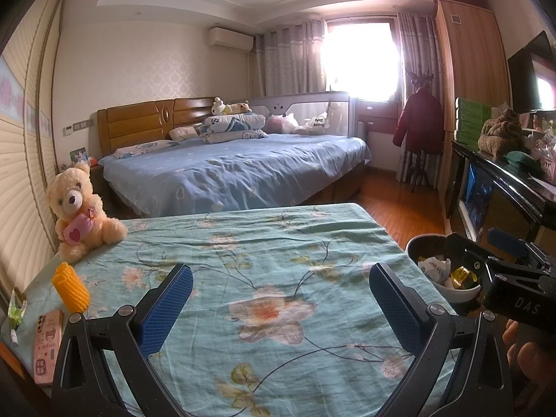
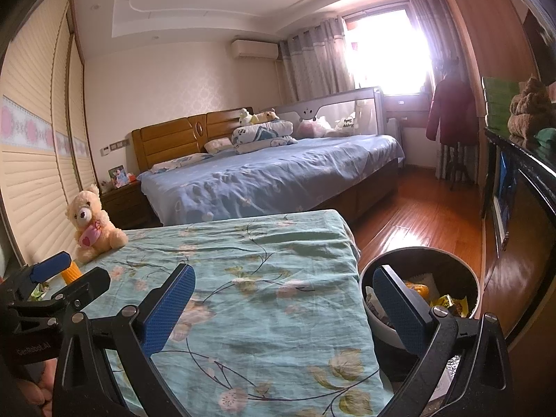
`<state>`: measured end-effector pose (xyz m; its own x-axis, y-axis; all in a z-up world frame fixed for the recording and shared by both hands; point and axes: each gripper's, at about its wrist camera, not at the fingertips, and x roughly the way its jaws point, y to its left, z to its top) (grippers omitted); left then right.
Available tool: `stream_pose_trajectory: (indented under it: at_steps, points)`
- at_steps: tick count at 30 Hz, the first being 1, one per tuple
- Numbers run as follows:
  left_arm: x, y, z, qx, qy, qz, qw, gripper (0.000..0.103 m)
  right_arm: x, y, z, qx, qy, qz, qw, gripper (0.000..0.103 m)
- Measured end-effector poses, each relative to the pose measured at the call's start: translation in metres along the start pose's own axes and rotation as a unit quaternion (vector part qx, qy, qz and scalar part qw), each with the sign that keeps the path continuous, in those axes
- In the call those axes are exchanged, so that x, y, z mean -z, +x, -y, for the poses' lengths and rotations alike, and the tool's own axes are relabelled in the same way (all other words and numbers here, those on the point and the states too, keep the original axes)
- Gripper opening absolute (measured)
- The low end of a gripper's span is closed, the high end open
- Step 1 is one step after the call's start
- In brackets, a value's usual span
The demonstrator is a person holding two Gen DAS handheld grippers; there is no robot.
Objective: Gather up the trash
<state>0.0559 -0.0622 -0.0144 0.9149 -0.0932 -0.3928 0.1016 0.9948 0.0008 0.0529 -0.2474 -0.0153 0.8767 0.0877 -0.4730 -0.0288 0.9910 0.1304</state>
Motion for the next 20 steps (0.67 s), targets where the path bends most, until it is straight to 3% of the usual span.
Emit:
stream_pose_trajectory:
  at_steps: [20]
  points:
    - [0.0004, 0.0068, -0.0023, 0.004, -0.002, -0.008, 1.0, 0.102, 0.0036, 0.0056, 0.0033, -0.003, 0.005, -0.008, 1.0, 0.103]
